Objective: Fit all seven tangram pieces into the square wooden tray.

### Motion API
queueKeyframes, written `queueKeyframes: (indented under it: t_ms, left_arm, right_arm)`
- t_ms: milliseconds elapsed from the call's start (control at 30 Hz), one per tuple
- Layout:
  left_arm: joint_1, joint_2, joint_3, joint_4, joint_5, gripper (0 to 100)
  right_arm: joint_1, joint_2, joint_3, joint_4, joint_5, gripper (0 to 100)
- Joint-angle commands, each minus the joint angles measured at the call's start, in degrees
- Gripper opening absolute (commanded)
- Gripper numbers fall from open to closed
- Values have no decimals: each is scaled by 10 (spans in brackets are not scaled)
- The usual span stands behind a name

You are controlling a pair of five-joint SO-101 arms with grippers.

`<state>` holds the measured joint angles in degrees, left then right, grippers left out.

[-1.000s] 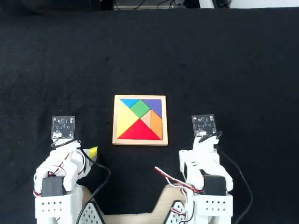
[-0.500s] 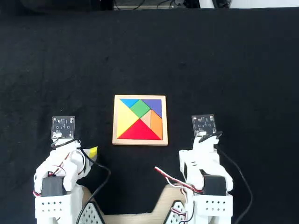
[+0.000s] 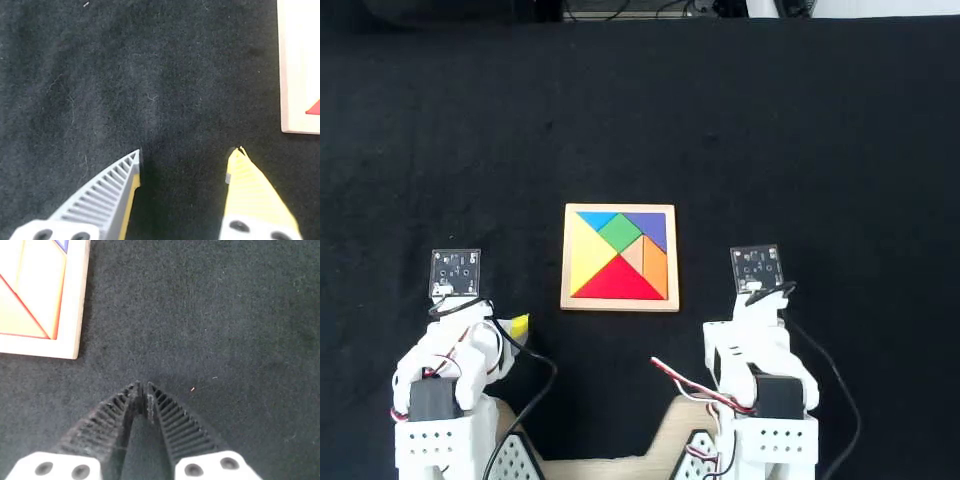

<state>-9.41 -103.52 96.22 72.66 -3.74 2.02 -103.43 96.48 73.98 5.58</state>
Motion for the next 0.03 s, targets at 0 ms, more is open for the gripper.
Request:
queueKeyframes:
  t_ms: [0]
  left_arm:
    - [-6, -4, 11, 1, -4, 275]
  right_arm:
    - [10, -42, 0, 4, 5, 11]
